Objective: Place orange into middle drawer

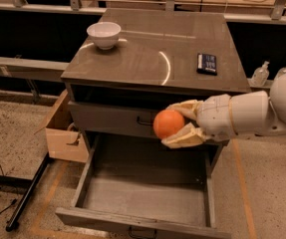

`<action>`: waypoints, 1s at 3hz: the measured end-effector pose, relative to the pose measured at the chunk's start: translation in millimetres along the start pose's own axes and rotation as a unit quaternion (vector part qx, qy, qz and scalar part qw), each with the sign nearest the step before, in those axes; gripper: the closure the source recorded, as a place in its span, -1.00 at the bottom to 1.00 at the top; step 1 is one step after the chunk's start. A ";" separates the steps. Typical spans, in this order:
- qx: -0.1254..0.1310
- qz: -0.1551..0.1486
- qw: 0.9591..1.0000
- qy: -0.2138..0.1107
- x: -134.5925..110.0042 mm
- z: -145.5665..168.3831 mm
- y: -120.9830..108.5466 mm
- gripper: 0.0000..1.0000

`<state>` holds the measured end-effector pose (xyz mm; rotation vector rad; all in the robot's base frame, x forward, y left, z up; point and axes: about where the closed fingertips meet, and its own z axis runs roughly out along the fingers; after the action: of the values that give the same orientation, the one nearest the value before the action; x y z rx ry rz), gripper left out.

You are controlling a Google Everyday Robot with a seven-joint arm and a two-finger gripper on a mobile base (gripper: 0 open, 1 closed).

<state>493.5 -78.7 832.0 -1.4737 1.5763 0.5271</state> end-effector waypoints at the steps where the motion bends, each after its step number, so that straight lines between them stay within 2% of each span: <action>1: -0.010 -0.019 0.999 0.032 30.2 47.5 28.1 1.00; 2: -0.024 -0.050 0.997 0.054 71.2 103.6 47.8 1.00; 3: -0.022 -0.049 0.997 0.055 73.8 105.7 47.4 1.00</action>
Offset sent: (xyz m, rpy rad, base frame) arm -0.0025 0.0654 -0.1669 -0.1772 -0.0446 0.0859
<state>489.2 -26.5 704.9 -1.6298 1.5753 0.4334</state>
